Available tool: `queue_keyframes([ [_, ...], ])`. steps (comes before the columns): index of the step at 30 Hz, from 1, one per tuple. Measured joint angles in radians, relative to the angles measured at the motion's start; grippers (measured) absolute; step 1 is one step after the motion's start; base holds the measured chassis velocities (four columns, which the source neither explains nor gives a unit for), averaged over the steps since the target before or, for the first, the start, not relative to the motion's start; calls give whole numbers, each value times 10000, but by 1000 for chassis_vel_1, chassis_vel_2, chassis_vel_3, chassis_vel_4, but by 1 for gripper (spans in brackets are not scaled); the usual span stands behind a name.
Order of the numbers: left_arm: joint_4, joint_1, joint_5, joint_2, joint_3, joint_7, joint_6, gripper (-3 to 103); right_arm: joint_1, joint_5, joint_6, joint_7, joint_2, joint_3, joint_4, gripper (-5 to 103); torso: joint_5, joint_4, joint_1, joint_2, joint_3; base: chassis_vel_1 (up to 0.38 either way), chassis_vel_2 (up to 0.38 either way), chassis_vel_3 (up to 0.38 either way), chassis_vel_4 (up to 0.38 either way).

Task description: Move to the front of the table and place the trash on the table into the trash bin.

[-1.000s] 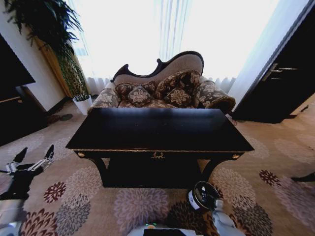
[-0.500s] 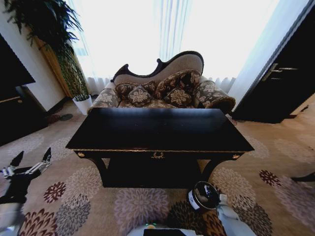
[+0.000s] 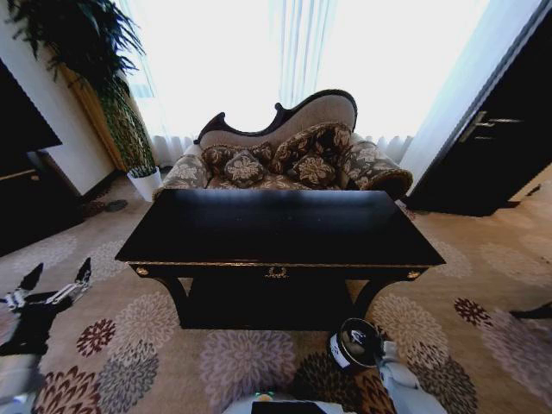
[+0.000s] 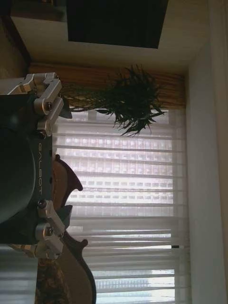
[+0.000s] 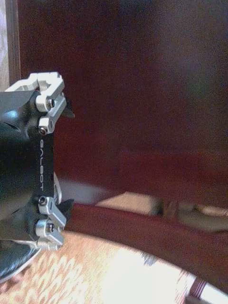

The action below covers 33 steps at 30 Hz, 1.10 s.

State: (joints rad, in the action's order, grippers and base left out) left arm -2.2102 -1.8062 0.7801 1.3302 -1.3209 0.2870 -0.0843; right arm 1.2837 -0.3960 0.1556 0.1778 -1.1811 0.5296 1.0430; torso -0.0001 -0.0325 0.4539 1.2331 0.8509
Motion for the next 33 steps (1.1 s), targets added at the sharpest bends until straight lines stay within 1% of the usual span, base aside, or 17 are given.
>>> queue_keyframes([
  [1,-30,41,-12,71,84,-23,13,100,437,410,138,200,-89,314,658,99,0,0,0,0,-1,0,0,0,0],
  [3,-39,69,-22,106,135,-28,16,100,669,696,255,330,-124,525,1013,99,-3,0,0,1,-1,0,0,0,0],
  [5,-49,138,-29,144,215,-37,15,100,1371,942,523,716,-275,1168,2035,100,-2,1,0,0,0,0,0,0,0],
  [7,-60,197,4,164,245,-62,13,100,1912,514,639,873,-471,1677,2891,100,0,-3,0,0,0,0,0,0,0],
  [8,-60,197,4,164,245,-62,13,100,1912,514,639,873,-471,1677,2891,100,0,-3,0,0,0,0,0,0,0],
  [10,-173,237,142,219,297,-230,87,100,2599,-11,603,1052,-768,2491,4110,100,-1,-2,0,0,-1,0,0,0,0],
  [12,-234,244,179,230,331,-309,135,100,2780,-40,616,1175,-834,2798,4517,100,-4,-4,-1,1,-1,0,0,0,0],
  [15,-450,305,294,244,429,-900,547,100,3148,101,708,1780,-927,3603,5742,100,-1,0,-1,1,-1,0,0,0,0],
  [16,-450,305,294,244,429,-900,547,100,3148,101,708,1780,-927,3603,5742,100,-1,0,-1,1,-1,0,0,0,0],
  [17,-494,318,340,250,445,-1049,642,100,3209,181,738,2023,-954,3802,6018,100,-1,0,0,1,0,0,0,0,0],
  [19,-576,326,436,250,450,-1269,840,100,3423,42,668,2338,-1057,4296,6930,100,0,0,1,0,0,0,0,0,0],
  [22,-592,319,469,229,409,-1296,900,100,3523,-186,510,2359,-1117,4522,7389,100,-2,0,0,1,-1,0,0,0,0],
  [24,-802,277,858,168,229,-1580,1424,100,3651,-724,264,2278,-1208,4898,8242,100,-3,0,-1,1,-1,0,0,0,0],
  [26,-840,274,935,157,188,-1632,1517,100,3669,-825,232,2189,-1220,4936,8427,100,-2,0,-1,1,-1,0,0,0,0],
  [29,-719,361,895,-43,-90,-1673,1623,100,3671,-1231,144,1465,-1264,4888,9105,100,0,-1,0,1,0,0,0,0,0],
  [30,-719,361,895,-43,-90,-1673,1623,100,3671,-1231,144,1465,-1264,4888,9105,100,0,-1,0,1,0,0,0,0,0],
  [33,-256,448,901,-338,-495,-1736,1690,100,3618,-1759,230,559,-1276,4604,9841,100,-2,-1,0,1,0,0,0,0,0],
])
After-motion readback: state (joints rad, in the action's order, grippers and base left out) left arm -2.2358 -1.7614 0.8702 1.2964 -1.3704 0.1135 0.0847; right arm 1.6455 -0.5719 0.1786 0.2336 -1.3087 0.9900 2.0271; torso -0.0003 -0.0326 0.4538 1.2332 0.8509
